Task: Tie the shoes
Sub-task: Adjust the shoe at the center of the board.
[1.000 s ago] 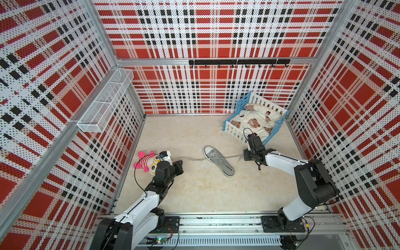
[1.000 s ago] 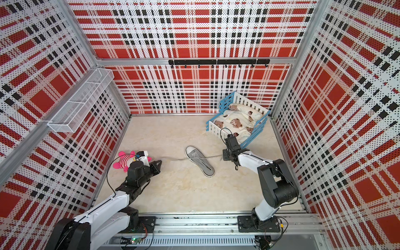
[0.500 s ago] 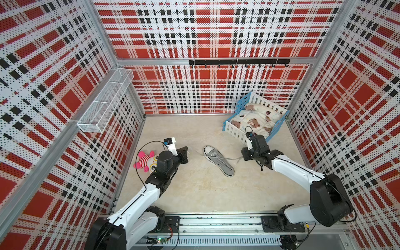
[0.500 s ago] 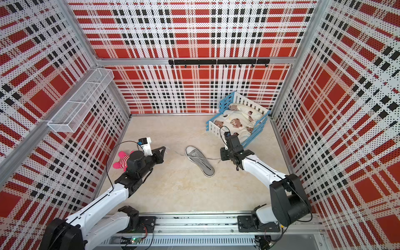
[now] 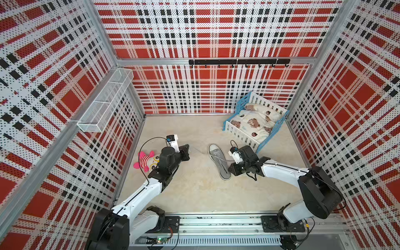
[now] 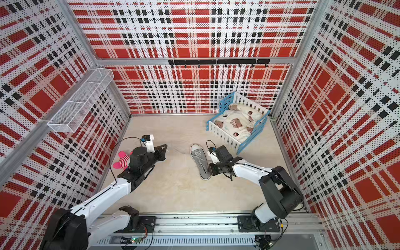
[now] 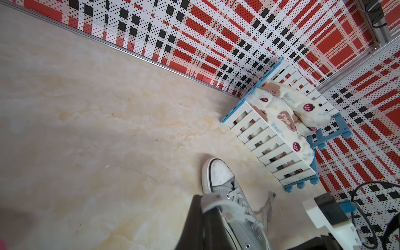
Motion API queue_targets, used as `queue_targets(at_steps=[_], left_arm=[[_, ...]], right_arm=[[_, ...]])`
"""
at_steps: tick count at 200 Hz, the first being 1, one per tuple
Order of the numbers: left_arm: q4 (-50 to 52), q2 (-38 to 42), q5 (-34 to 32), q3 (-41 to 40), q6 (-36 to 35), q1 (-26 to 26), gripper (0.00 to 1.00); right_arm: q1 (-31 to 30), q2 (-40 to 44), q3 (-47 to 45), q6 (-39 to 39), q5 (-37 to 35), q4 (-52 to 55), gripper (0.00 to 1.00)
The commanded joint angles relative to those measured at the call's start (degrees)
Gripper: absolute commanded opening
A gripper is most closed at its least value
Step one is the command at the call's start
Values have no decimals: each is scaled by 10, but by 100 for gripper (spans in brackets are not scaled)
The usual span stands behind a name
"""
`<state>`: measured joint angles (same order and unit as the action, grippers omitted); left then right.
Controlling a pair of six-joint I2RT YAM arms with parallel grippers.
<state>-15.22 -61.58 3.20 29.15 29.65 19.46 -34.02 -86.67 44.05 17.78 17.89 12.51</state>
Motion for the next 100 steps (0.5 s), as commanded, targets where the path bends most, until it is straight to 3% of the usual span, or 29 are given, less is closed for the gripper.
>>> queue_targets(at_steps=[1,24,39,100], left_arm=[[-14,-4,13,15,-9,4,0],[-13,1,20,14,-10,4,0],[-12,6,25,14,-9,5,0],[0,38,50,19,1,8,0]], right_arm=[[-3,25,11,0,22,-35,24],[-3,20,46,-31,-55,-30,31],[-3,10,64,-56,-66,-64,35],[-3,-93,147,-176,38,-131,67]])
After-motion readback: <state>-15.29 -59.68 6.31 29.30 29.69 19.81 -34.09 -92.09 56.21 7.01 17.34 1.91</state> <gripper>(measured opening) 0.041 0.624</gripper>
